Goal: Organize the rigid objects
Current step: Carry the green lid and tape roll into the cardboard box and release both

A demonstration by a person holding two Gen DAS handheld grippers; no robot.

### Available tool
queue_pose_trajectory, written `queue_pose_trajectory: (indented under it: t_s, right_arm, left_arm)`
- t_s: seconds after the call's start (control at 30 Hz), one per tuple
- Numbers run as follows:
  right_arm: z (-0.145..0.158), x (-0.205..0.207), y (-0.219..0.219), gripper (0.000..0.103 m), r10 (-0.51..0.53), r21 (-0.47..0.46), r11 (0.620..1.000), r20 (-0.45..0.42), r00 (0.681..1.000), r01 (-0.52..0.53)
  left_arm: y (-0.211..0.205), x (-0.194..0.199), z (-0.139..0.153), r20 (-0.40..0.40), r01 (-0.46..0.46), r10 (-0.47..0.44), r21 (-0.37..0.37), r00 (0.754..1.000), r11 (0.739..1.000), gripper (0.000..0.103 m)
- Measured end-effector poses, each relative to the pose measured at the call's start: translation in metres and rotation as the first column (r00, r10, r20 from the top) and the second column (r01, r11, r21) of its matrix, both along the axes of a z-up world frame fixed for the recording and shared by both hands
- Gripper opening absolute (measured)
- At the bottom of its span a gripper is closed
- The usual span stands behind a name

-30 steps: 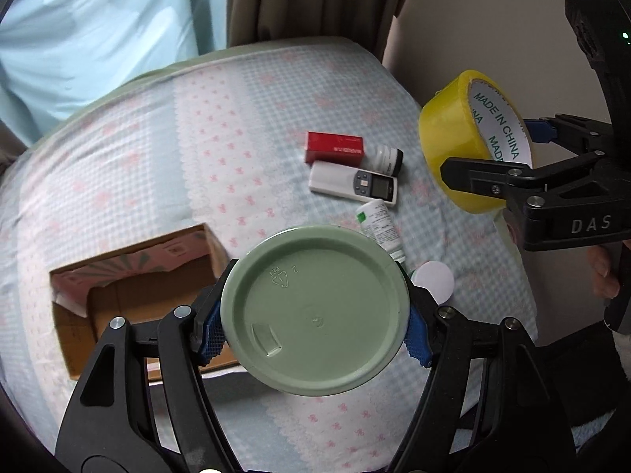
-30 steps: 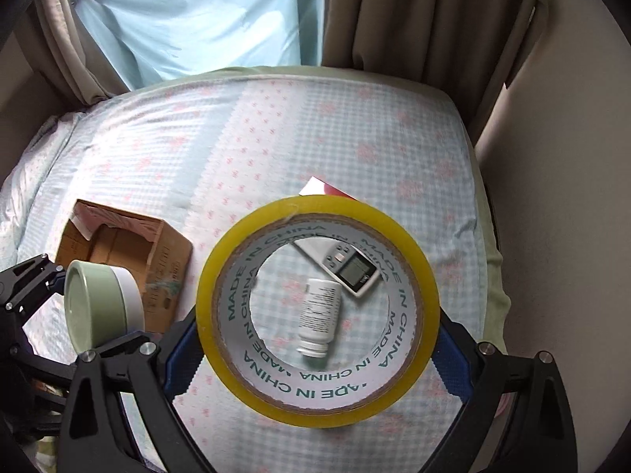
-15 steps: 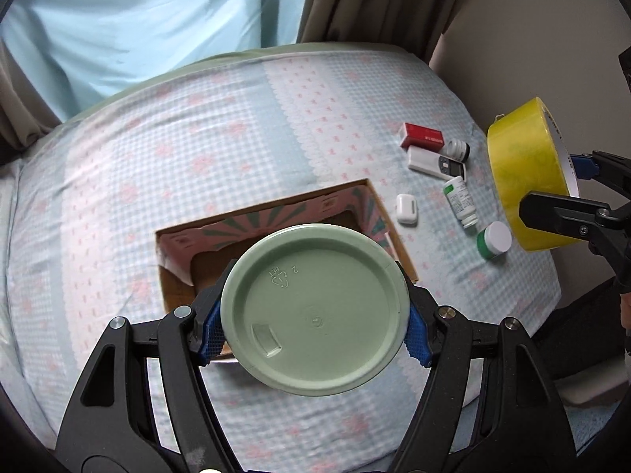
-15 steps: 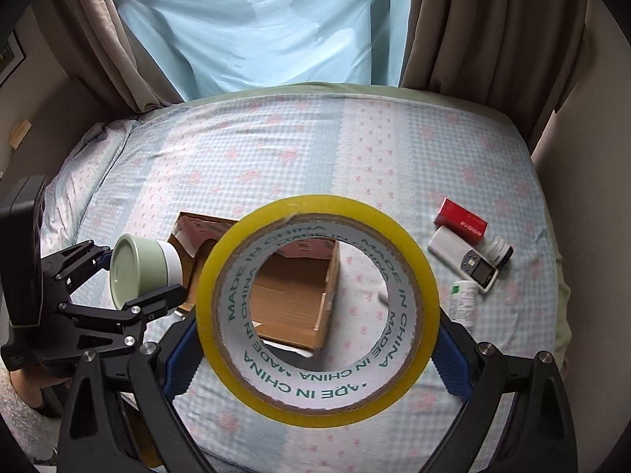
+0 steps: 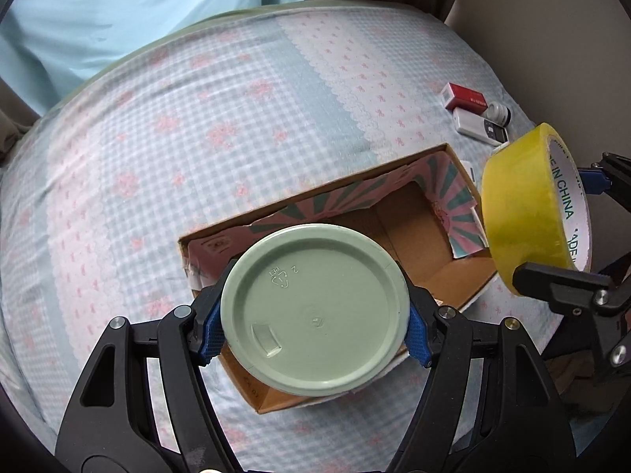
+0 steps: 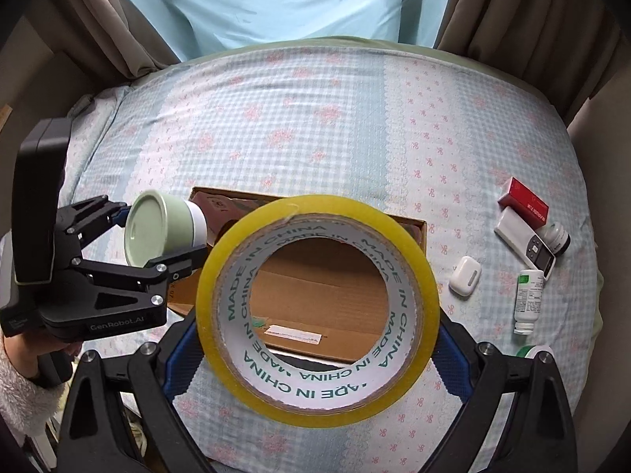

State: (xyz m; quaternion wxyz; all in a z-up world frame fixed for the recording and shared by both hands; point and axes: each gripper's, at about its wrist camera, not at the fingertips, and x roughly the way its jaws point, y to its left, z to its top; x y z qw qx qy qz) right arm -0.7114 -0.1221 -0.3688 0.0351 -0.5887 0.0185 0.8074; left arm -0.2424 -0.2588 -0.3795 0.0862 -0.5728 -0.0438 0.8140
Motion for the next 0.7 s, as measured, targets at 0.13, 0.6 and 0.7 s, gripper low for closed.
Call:
queue_pose_trajectory:
  t_s: [0.13, 0.6, 0.7]
  right_arm:
    - [-0.042, -0.019, 0.002, 0.096, 0.037, 0.014, 0.999, 0.063, 0.997, -0.038]
    - [-0.155, -0.034, 0.007, 0.096, 0.133, 0.016, 0.990, 0.221, 0.966, -0.140]
    - [-0.163, -0.026, 0.004, 0.096, 0.163, 0.021, 0.985, 0.219, 0.962, -0.171]
  left_arm:
    - [0.007, -0.014, -0.034, 0.043, 0.038, -0.037, -0.015, 0.998, 0.999, 0.068]
    - [0.030, -0.035, -0.129, 0.182, 0.114, -0.108, -0.025, 0.977, 0.993, 0.068]
    - [0.033, -0.036, -0.140, 0.193, 0.126, -0.115, -0.047, 0.974, 0.991, 0.068]
